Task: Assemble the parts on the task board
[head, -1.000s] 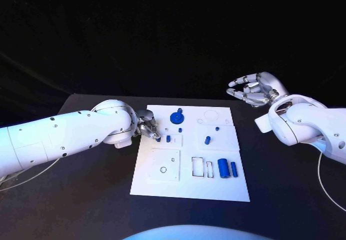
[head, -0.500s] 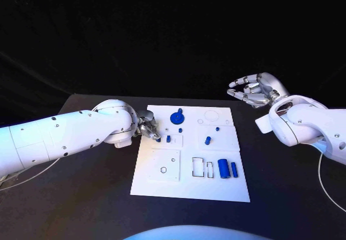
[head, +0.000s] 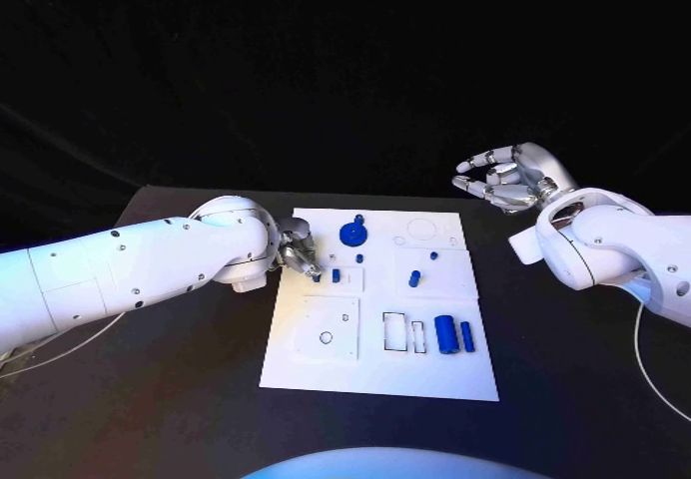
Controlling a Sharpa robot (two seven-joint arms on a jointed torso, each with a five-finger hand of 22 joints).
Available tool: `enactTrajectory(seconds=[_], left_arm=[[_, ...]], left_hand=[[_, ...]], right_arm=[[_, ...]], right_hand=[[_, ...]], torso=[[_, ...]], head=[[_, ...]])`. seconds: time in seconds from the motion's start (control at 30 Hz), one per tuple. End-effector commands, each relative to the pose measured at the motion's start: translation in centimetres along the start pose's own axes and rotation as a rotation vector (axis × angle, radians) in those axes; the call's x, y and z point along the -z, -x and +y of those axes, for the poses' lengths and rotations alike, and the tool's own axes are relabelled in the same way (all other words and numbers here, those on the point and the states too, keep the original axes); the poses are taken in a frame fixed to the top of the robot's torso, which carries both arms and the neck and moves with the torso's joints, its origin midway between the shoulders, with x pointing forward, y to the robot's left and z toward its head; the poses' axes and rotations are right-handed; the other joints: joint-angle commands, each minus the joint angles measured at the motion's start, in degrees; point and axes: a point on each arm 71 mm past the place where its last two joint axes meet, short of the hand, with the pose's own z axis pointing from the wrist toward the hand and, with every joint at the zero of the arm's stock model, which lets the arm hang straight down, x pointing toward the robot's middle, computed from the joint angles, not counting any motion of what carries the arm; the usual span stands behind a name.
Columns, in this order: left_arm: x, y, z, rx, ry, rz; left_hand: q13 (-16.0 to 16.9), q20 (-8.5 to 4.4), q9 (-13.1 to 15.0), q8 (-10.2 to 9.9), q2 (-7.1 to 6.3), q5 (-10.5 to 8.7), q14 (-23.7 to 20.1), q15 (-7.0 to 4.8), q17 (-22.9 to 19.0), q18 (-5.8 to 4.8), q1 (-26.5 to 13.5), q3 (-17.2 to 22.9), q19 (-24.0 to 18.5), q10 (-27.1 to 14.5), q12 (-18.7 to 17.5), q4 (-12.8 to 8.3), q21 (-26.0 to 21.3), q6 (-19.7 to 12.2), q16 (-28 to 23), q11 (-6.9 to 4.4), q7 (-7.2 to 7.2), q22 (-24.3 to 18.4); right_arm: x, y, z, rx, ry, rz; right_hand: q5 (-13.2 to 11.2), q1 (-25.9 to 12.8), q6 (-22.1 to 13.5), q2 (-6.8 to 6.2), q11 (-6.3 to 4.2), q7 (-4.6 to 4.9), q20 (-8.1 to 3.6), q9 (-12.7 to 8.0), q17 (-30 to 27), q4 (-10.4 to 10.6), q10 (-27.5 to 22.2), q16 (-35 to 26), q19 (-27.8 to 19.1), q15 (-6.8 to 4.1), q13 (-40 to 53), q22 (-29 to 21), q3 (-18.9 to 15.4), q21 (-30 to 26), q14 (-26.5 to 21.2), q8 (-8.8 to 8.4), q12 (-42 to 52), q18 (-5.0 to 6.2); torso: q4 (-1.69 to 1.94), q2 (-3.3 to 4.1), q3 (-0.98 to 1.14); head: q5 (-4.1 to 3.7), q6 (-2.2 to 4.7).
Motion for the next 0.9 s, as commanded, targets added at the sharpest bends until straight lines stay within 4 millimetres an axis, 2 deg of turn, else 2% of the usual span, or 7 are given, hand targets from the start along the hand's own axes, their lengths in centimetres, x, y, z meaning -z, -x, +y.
enactTrajectory(seconds=[0.03, 0.13, 0.57, 0.73, 0.9], left_arm=[[-0.09, -0.42, -0.54, -0.017, -0.015, 0.036], [-0.13, -0.45, -0.54, -0.024, -0.013, 0.044], [-0.36, -0.22, -0.26, -0.021, -0.001, 0.039], [-0.47, 0.00, -0.12, -0.003, 0.003, 0.021], [-0.53, 0.22, 0.10, 0.014, 0.008, 0.002]], left_hand=[[-0.1, -0.37, 0.3, 0.0, -0.28, 1.79, 6.1, -0.66, 15.1, -0.82, -1.0, 12.6, 0.9, 0.6, 0.1, -12.0, 0.2, 0.6, 0.2, -0.13, -0.48, 3.2], [-0.1, -0.47, 0.8, 0.2, -0.62, 3.54, 6.1, -0.78, 15.1, -0.82, -1.6, 12.9, 0.9, 0.7, 0.2, -12.2, 0.2, 0.8, 0.2, -0.25, -0.62, 3.2], [-0.2, -0.50, 1.2, 0.3, -0.77, 3.77, 6.1, -0.82, 15.1, -0.83, -2.4, 12.3, 0.9, 0.9, 0.0, -11.8, 0.2, 0.8, 0.2, -0.31, -0.71, 3.2], [-0.7, -0.62, 1.9, -0.1, -0.28, 2.46, 6.1, -1.08, 15.1, -0.84, -5.6, 6.8, 0.9, 1.0, -0.4, -8.9, 0.1, -0.3, 0.2, -0.66, -1.36, 3.2], [-0.6, -0.66, 1.1, -1.7, -0.06, 2.09, 6.1, -0.97, 15.1, -0.81, -10.1, 0.9, 0.8, 0.6, -0.4, -3.5, -0.1, 0.5, 0.2, -0.48, -1.20, 3.0]], right_arm=[[0.02, -0.09, 0.11, 0.005, 0.013, 0.007], [0.05, -0.02, 0.07, 0.005, 0.012, 0.006], [0.06, 0.00, 0.06, 0.005, 0.013, 0.005], [0.06, 0.01, 0.07, 0.005, 0.013, 0.005], [0.07, 0.01, 0.07, 0.003, 0.016, 0.006]], right_hand=[[0.2, -0.4, 0.2, -0.09, -0.05, -0.22, -0.58, 0.0, 9.2, 0.0, -0.2, -0.2, 4.4, -0.32, 2.1, 13.4, 0.3, -0.3, 4.3, 0.17, -0.3, 0.34], [0.2, -0.4, 0.2, -0.09, -0.05, -0.22, -0.58, 0.0, 9.2, 0.0, -0.2, -0.2, 4.4, -0.32, 2.1, 13.4, 0.3, -0.3, 4.3, 0.17, -0.3, 0.34], [0.2, -0.4, 0.2, -0.12, -0.06, -0.22, -0.59, -0.1, 9.2, 0.0, -0.2, -0.2, 4.4, -0.33, 2.1, 13.4, 0.3, -0.3, 4.3, 0.20, -0.3, 0.33], [0.2, -0.5, 0.2, -0.13, -0.05, -0.22, -0.59, -0.1, 9.2, 0.0, -0.3, -0.3, 4.4, -0.33, 2.1, 13.3, 0.4, -0.4, 4.3, 0.20, -0.4, 0.35], [0.2, -0.7, 0.1, -0.17, -0.03, -0.20, -0.59, -0.1, 9.1, 0.1, -0.4, -0.3, 4.3, -0.33, 1.9, 13.2, 0.3, -0.5, 4.2, 0.20, -0.5, 0.39]], torso=[[0.01, -0.01, 0.06], [0.04, 0.01, 0.06], [0.11, -0.03, 0.01], [0.08, -0.03, -0.03], [0.11, -0.06, -0.01]], head=[[-0.04, -0.15], [-0.08, -0.27], [-0.35, -0.49], [-0.41, -0.39], [-0.38, -0.32]])
